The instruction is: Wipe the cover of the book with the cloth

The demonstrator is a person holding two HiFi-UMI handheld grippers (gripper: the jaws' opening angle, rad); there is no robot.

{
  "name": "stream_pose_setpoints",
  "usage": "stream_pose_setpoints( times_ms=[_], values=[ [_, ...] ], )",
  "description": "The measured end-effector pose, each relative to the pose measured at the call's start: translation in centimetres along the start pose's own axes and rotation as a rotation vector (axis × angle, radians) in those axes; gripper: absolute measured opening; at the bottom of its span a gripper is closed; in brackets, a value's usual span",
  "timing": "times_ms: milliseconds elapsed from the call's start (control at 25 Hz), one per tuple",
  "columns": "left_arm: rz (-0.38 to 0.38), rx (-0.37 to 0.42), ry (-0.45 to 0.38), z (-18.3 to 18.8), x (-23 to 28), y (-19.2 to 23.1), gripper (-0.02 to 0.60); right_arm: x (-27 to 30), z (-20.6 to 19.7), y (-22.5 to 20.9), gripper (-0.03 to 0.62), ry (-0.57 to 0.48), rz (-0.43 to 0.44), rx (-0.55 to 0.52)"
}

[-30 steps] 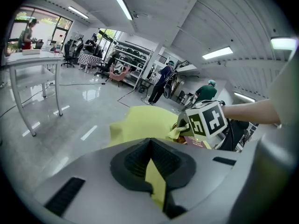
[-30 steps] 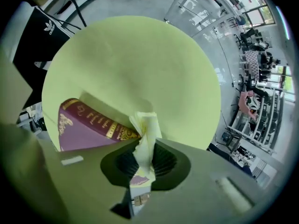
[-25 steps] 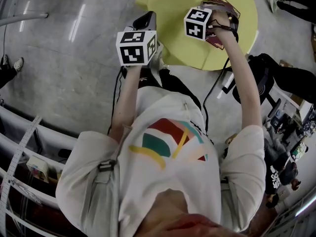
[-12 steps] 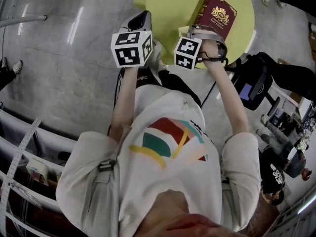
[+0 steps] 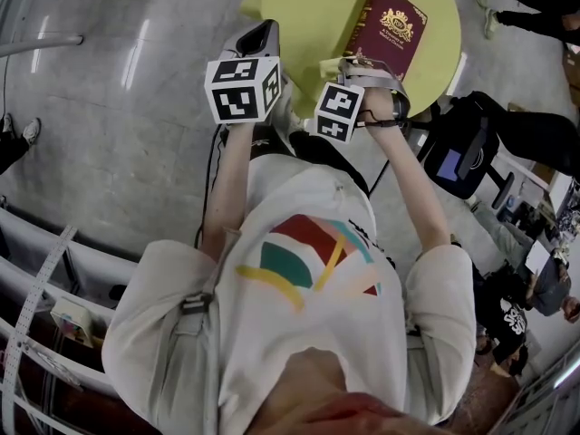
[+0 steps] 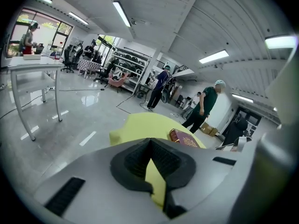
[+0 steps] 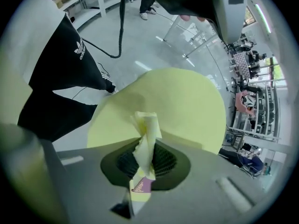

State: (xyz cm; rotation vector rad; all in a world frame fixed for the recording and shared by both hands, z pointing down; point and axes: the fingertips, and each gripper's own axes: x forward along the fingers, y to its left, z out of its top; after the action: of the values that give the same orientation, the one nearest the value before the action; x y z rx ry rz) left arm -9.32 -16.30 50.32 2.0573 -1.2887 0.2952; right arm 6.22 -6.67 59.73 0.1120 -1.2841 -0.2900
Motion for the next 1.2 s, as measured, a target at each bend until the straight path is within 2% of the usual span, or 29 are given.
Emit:
stream_pose_setpoints(
  times_ms=[240,360,480,600,800,1040,1200],
  values=[
    [-0.007,0.023,-0.019,1.3,-0.6,-1.1,0.015,-1.4,0.2,-1.8,0.029,-0.047,-0.061,0.042],
    [-0.018,0.065,-0.046,3.2,-1.0,-2.7,0.015,-2.7,-0.1,-4.2,0.029,-0.094,-0.124,0.115],
    [-0.049,0.128,-0.094,6.2,-1.1,-5.0,0.015,-4.7,-0.6,-7.9,0.029,-0.186,-0.204,0.263],
    [-0.092,0.176,-0.160,9.1,-2.1,-8.4,0.015,-8.5,-2.1,-10.9,0.029,-0.320,-0.269,0.448],
    [-0.172,0.276,-0.288,14.3,-4.3,-14.6,0.015,-16.7,-7.2,-15.3,0.029,-0.534,-0.458,0.743],
    [-0.257,0.382,-0.424,18.6,-7.6,-21.8,0.015,-25.7,-14.9,-15.7,0.029,-0.719,-0.670,0.980],
    [-0.299,0.447,-0.503,19.8,-9.7,-25.4,0.015,-29.5,-19.3,-14.4,0.029,-0.813,-0.787,1.122]
  ],
)
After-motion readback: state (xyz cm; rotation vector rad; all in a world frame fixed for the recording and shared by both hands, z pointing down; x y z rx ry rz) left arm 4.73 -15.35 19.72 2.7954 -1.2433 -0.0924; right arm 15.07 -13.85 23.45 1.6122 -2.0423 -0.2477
